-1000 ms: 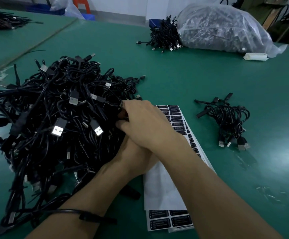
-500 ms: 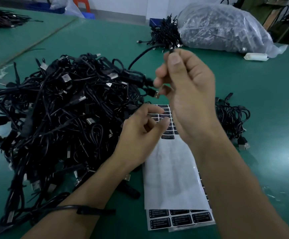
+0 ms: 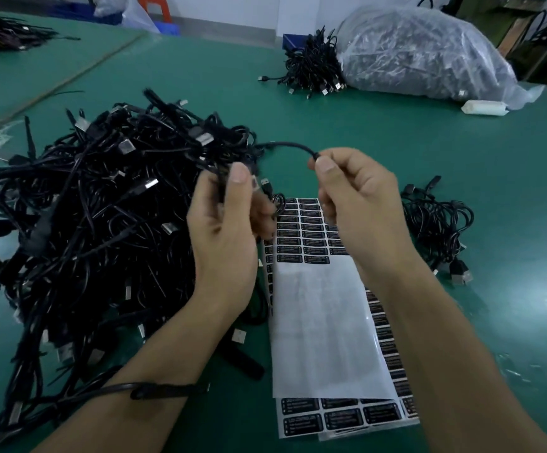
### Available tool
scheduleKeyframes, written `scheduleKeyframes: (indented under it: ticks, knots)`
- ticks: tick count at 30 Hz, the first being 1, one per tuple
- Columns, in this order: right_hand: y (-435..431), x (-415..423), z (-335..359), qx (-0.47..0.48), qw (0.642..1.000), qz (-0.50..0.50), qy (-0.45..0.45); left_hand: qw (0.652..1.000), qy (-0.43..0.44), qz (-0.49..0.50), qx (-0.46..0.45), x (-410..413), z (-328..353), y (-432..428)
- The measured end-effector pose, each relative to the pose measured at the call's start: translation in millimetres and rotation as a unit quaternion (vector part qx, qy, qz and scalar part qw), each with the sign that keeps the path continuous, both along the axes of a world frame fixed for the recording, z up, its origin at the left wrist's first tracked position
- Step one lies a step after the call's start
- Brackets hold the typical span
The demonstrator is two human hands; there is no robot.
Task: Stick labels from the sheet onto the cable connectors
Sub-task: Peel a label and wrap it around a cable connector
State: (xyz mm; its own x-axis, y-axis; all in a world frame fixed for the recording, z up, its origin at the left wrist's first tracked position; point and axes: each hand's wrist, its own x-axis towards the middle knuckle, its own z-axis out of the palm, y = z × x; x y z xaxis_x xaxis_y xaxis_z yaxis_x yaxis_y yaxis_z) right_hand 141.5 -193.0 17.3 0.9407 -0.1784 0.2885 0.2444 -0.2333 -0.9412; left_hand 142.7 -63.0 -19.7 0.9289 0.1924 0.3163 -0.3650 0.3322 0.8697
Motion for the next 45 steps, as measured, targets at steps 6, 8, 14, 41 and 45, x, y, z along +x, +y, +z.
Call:
scheduleKeyframes:
  ticks: [6,8,14,41,45]
  knots:
    - [-4.7,5.9,-23.6,-0.043,0.992,-0.078,0.084,0.990,-0.063,0.115,-0.051,5.3,8.6,10.9]
    - [-1.4,4.3,-25.7,-0.033,0.994,-0.031,0.101,0.990,-0.052,0.124,-0.040,5.2,8.3,9.8]
    - [11.1,2.3,-20.9,-0.083,0.983,0.061,0.152,0.989,-0.009,0.138,0.047,6.2,2.3,6.8]
    - [-15.8,-7.6,25.4,-0.009,0.984,0.092,-0.150,0.994,-0.008,-0.088,0.065,-6.1,0.3,0.5]
    - [-34.7,-6.3,-4.1,-0.141,0.975,0.039,-0.167,0.979,0.036,-0.199,0.033,-7.6,8.0,2.1]
